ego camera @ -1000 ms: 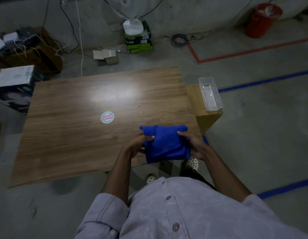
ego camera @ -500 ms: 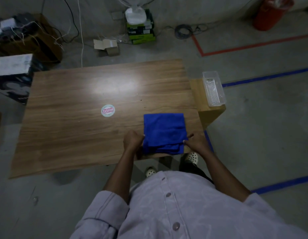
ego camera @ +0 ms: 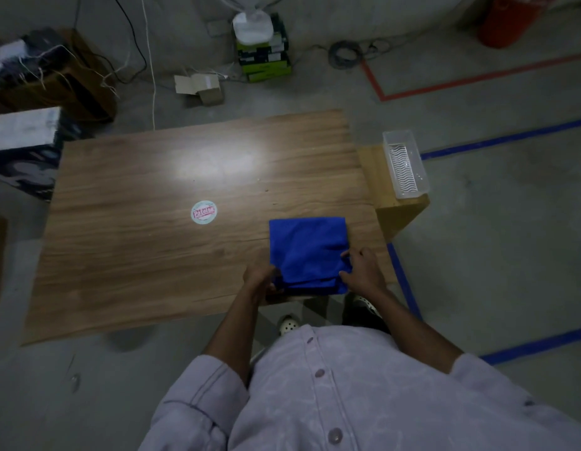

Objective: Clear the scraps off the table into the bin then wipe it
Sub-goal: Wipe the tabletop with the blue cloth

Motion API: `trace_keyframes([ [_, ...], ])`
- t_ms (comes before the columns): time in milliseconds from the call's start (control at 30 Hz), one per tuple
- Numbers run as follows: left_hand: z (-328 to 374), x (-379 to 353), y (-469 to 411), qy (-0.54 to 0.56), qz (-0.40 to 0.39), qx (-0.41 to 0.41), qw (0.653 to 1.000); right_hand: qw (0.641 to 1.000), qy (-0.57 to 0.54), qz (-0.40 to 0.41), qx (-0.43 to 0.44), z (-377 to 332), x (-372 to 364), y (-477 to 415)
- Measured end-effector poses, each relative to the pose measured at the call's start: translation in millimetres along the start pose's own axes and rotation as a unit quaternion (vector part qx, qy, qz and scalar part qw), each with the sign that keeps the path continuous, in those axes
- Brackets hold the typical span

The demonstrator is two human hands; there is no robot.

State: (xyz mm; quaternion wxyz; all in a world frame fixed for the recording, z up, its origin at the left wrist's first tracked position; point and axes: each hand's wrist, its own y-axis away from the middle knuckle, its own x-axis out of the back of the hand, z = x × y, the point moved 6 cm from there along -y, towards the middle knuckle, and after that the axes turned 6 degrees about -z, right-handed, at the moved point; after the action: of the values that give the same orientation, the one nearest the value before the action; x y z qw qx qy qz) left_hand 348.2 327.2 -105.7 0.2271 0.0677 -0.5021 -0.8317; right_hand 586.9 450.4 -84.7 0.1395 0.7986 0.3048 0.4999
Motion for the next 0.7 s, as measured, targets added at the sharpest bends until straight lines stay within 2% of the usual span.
trace_keyframes([
  [100, 3.6, 10.3, 1.3, -0.084, 0.048, -0.033, 0.995, 0.999, -0.036, 0.007, -0.027, 6.3, -2.5, -1.4],
  [233, 30.3, 26.8, -1.4, -0.24, 0.124, -0.086, 0.959, 0.988, -0.125, 0.052, -0.073, 15.6, 2.0, -8.3],
  [333, 50.9, 29.8, -7.9, -0.256, 0.154, -0.137, 0.945, 0.968, -0.229, 0.047, -0.091, 14.8, 4.1, -15.5],
  [433, 72.9, 22.6, -21.7, -0.197, 0.115, -0.207, 0.951, 0.924, -0.363, -0.001, -0.12, 17.9, -2.2, -29.6],
  [500, 78.9, 19.3, -35.2, -0.167, 0.087, -0.195, 0.962, 0.912, -0.388, -0.012, -0.13, 17.7, -4.6, -40.6],
  [567, 80.1, 15.4, -46.7, -0.157, 0.065, -0.169, 0.971, 0.919, -0.374, -0.008, -0.127, 11.4, -2.9, -48.3],
  [700, 78.4, 12.4, -81.6, -0.202, 0.032, -0.147, 0.968, 0.957, -0.28, 0.016, -0.078, -4.9, 13.8, -61.1],
])
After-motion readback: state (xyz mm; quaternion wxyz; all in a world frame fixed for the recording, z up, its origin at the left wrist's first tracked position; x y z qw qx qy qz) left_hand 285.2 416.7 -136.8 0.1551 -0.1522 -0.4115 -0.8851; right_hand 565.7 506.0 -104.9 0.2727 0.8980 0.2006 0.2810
